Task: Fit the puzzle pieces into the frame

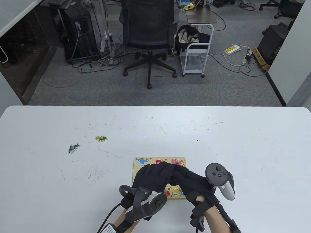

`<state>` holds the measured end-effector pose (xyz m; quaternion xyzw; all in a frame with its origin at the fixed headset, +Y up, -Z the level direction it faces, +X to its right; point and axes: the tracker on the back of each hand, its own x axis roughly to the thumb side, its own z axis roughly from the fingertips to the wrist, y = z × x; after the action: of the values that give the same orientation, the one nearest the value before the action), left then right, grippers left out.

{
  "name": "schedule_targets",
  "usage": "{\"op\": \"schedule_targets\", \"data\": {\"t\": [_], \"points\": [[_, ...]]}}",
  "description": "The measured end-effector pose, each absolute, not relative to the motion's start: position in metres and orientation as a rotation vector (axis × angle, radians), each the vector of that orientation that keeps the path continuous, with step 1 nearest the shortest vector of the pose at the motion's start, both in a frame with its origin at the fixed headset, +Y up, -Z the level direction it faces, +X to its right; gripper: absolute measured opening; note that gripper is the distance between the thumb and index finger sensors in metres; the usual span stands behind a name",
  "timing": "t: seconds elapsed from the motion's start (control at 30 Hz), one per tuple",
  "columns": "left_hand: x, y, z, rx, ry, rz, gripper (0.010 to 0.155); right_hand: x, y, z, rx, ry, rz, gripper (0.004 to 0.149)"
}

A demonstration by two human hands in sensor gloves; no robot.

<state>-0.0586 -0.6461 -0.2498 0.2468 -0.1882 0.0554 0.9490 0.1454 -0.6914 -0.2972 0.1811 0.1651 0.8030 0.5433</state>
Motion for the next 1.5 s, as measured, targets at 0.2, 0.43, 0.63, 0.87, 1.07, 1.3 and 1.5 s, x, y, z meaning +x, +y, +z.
{"op": "schedule_targets", "data": {"t": [0.2, 0.43, 0.63, 0.87, 1.07, 1.3, 1.5], "points": [[-0.06, -0.646, -0.252, 0.447, -0.406, 0.131, 0.055, 0.15, -0.695, -0.302, 0.431, 0.425, 1.83, 0.059], [-0.081, -0.634, -0.257, 0.345, -0.45, 0.303, 0.064, 0.157, -0.698, -0.307, 0.426, 0.437, 1.743, 0.052], [-0.093, -0.625, -0.254, 0.416, -0.416, 0.265, 0.058, 0.157, -0.696, -0.308, 0.42, 0.396, 1.846, 0.049], [-0.075, -0.628, -0.243, 0.471, -0.432, 0.075, 0.048, 0.147, -0.688, -0.301, 0.445, 0.347, 2.059, 0.049], [-0.055, -0.638, -0.237, 0.508, -0.429, -0.13, 0.049, 0.143, -0.687, -0.3, 0.452, 0.346, 2.102, 0.05], [-0.046, -0.648, -0.239, 0.499, -0.423, -0.204, 0.051, 0.144, -0.687, -0.299, 0.449, 0.357, 2.093, 0.05], [-0.044, -0.651, -0.239, 0.514, -0.406, -0.222, 0.051, 0.144, -0.686, -0.3, 0.482, 0.381, 2.035, 0.053]]}}
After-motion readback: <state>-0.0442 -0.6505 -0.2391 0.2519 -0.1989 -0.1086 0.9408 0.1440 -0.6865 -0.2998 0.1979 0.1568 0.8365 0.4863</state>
